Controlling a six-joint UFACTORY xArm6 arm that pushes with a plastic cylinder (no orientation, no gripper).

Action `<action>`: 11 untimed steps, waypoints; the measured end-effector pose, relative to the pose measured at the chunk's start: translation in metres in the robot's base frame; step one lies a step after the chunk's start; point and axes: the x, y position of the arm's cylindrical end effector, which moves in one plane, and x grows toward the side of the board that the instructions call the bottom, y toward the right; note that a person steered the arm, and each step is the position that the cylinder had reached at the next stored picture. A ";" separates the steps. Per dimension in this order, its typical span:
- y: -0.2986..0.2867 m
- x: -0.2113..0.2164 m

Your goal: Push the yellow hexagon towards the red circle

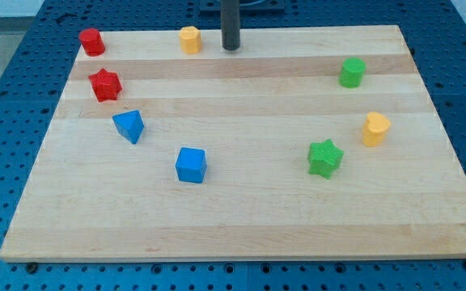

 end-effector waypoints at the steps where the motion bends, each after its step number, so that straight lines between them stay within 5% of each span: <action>1: -0.037 0.000; 3: -0.104 -0.001; 5: -0.075 0.004; 8: -0.056 -0.042; 11: -0.163 -0.042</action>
